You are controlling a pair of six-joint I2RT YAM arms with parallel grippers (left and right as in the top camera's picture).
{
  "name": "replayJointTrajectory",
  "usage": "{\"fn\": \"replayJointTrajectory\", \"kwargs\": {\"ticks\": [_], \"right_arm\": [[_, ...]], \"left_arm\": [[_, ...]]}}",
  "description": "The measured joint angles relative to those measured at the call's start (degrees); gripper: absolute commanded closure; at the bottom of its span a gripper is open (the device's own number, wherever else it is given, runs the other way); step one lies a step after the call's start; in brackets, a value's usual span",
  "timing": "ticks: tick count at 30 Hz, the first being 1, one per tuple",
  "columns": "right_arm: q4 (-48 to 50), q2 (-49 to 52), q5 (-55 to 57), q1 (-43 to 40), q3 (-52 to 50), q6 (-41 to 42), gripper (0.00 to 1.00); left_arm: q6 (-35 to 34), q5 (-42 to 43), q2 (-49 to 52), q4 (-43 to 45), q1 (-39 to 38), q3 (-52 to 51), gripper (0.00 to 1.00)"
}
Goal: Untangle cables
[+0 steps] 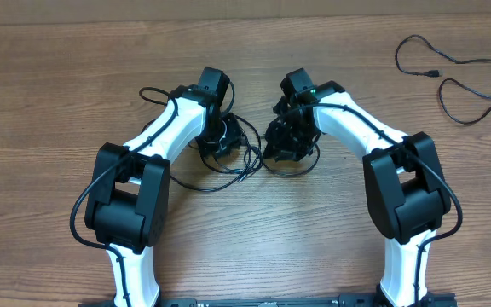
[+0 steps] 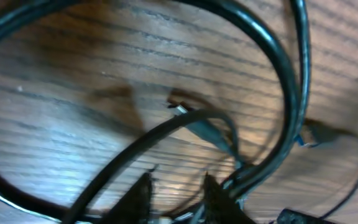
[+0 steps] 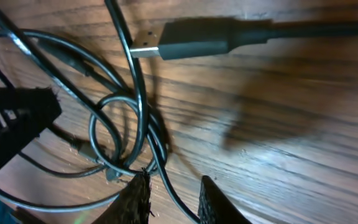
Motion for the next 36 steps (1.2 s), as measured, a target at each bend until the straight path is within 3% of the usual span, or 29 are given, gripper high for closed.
{"fn": "replayJointTrajectory", "kwargs": {"ticks": [2, 5, 10, 15, 18, 27, 32, 36], "right_arm": [[2.38, 0.0, 0.0, 0.48, -1.73, 2.54, 0.76], [5.84, 0.0, -0.02, 0.81, -3.98, 5.62, 0.8], [7.89, -0.33, -0.72, 0.83, -5.53, 7.78, 0.81], [8.46, -0.42, -0.35, 0.92, -5.64, 8.2, 0.81], [8.41, -0.74, 1.81, 1.57, -5.64, 9.79, 0.81], [8.24, -1.7, 8.55, 4.2, -5.64, 13.94, 0.81], [6.56, -2.03, 10.97, 4.66, -5.64, 15.63, 0.82], [4.98, -2.47, 15.85, 6.01, -5.64, 18.03, 0.82]], "left_arm": [[2.69, -0.39, 0.0, 0.0, 0.33, -0.31, 0.94], [4.72, -0.42, 0.0, 0.02, 1.51, -0.33, 0.96], [9.51, 2.67, 0.0, 0.26, 5.35, -0.33, 0.96], [18.45, 14.91, 0.0, 1.29, 8.98, -0.33, 0.91], [20.15, 18.6, 0.0, 1.66, 8.13, -0.33, 0.88], [16.04, 11.91, 0.0, 2.16, 0.68, -0.33, 0.8], [13.94, 10.73, 2.89, 3.52, -0.46, -0.33, 0.87], [13.09, 12.44, 4.61, 3.91, -0.5, -0.07, 0.85]]}}
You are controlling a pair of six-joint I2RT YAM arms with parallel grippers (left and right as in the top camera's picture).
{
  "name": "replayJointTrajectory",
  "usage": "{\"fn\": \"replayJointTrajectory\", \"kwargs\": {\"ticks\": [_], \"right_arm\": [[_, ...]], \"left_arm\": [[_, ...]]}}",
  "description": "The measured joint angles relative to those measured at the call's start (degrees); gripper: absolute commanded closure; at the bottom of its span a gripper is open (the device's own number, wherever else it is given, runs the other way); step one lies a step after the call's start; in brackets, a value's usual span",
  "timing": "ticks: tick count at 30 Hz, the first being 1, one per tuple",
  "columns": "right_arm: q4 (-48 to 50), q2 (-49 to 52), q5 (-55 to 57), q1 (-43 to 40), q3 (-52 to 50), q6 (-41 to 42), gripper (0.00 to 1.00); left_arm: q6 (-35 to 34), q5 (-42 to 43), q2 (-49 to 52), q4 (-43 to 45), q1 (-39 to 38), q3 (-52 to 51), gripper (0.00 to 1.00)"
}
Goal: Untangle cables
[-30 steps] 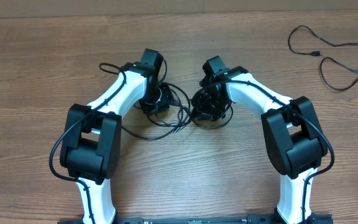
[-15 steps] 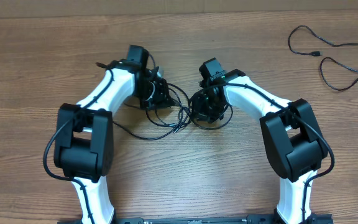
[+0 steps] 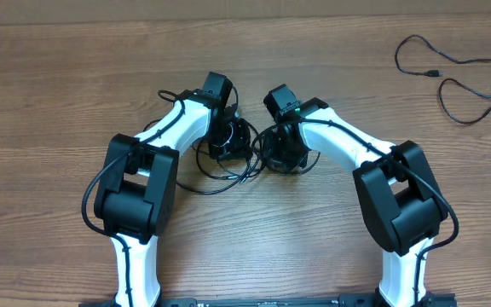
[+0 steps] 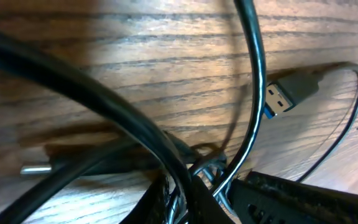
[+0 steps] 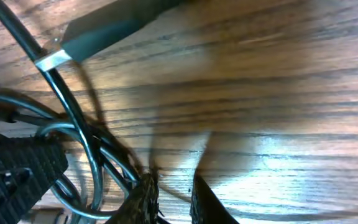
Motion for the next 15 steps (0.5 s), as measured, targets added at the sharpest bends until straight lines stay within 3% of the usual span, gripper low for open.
{"fn": "replayJointTrajectory", "kwargs": {"ticks": [6, 12, 15], "right_arm": [[1.44, -0.22, 4.83, 3.04, 0.0, 0.63, 0.81], [-3.32, 0.04, 2.36, 3.19, 3.91, 0.59, 0.81], [-1.11, 0.04, 1.11, 3.5, 7.58, 0.66, 0.81]], "left_arm": [[0.04, 0.22, 0.2, 2.8, 0.0, 0.02, 0.91], [-0.7, 0.57, 0.42, 4.35, 1.36, 0.02, 0.94], [-2.03, 2.36, 0.87, 6.23, 4.55, 0.02, 0.95]]}}
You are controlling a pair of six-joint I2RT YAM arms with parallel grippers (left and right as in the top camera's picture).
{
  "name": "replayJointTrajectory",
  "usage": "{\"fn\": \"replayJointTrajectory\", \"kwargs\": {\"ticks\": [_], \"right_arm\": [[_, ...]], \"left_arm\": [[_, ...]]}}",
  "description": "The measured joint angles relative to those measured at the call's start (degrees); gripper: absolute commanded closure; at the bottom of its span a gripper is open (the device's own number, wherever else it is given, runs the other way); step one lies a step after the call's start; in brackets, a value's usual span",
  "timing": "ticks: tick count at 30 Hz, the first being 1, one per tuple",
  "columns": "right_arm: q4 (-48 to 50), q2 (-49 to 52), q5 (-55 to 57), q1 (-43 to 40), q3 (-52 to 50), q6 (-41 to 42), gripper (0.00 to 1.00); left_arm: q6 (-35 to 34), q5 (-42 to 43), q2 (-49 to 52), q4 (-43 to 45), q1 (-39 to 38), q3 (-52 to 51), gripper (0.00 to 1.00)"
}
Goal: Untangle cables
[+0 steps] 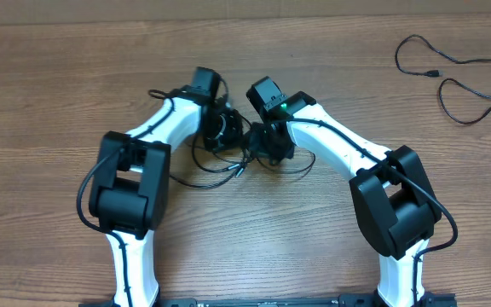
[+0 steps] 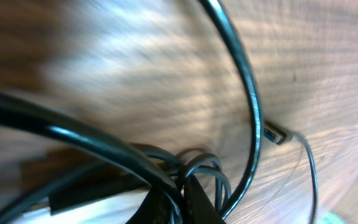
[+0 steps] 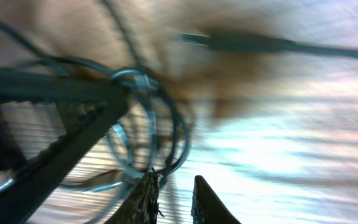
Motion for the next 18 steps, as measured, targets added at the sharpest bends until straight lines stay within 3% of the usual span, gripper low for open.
{"fn": "replayJointTrajectory", "kwargs": {"ticks": [7, 14, 15, 18], "right_arm": [[3.39, 0.11, -0.07, 0.98, 0.26, 0.87, 0.81], [10.34, 2.86, 2.64, 1.01, 0.26, 1.4, 0.81], [10.8, 3.63, 2.78, 1.01, 0.26, 1.49, 0.81], [10.78, 4.52, 2.71, 1.01, 0.26, 1.51, 0.81]], "left_arm": [[0.98, 4.2, 0.94, 0.66, 7.65, 0.0, 0.9], [1.84, 4.39, 0.98, 0.7, 7.15, 0.0, 0.86], [1.84, 4.42, 0.98, 0.7, 6.8, 0.0, 0.81], [1.97, 4.96, 0.98, 1.01, 5.77, 0.0, 0.77]]}}
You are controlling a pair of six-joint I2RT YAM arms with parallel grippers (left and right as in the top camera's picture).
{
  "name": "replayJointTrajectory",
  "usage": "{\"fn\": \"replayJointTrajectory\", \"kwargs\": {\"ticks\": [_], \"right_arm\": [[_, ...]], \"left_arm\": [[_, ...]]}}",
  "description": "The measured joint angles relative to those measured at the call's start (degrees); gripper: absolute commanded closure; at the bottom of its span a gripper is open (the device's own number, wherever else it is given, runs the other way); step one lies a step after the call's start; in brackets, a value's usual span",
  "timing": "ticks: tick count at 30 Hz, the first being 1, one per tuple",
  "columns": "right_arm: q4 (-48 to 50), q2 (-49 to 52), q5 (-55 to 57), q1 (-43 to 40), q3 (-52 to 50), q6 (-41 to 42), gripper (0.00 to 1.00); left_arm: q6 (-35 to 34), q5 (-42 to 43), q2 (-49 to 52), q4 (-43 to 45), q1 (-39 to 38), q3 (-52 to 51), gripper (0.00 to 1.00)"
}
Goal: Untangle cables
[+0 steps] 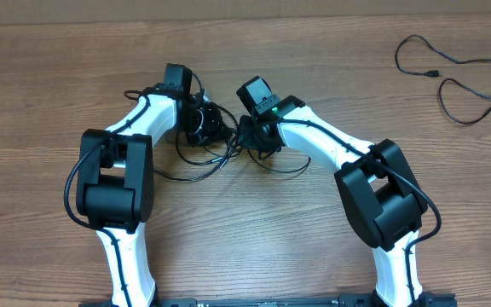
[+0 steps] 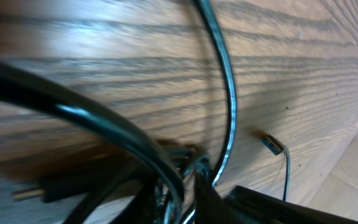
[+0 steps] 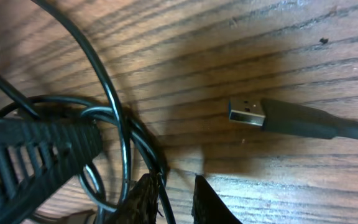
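A knot of black cables [image 1: 218, 119] lies on the wooden table between my two grippers. My left gripper [image 1: 201, 126] is at its left side. In the left wrist view that gripper [image 2: 176, 190] has its fingers a little apart, with a thick cable [image 2: 92, 118] and thinner strands running between them. My right gripper [image 1: 247, 136] is at the knot's right side. In the right wrist view it [image 3: 171, 186] stands open, with a thin strand [image 3: 126, 149] passing along its left finger. A USB plug [image 3: 247, 112] lies free just ahead.
A separate thin black cable [image 1: 450, 72] lies loose at the far right of the table [image 1: 356, 247]. A long loop of the knot [image 1: 177, 177] trails toward the front. A small plug [image 2: 272, 144] lies beyond the left gripper.
Both grippers and the knot have moved further left. The left fingers stand wider apart than they did, cables still between them. The USB plug now lies ahead of the right gripper.
At first both grippers stood at the knot near the table's middle, fingers apart. Then the left fingers were shut tight on a thick cable. The arms and knot then stood further left at each moment, and now the left fingers are apart again.
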Motion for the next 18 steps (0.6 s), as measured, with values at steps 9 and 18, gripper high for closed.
{"fn": "replayJointTrajectory", "kwargs": {"ticks": [9, 18], "right_arm": [[-0.15, 0.17, 1.62, 0.0, 0.0, -0.9, 0.81], [-0.46, 0.17, 3.8, 0.02, -0.02, -2.89, 0.81]], "left_arm": [[0.07, 0.5, 0.0, 0.11, -1.27, 0.02, 0.77], [0.07, 0.5, 0.0, 0.11, -1.31, 0.02, 0.77]]}}
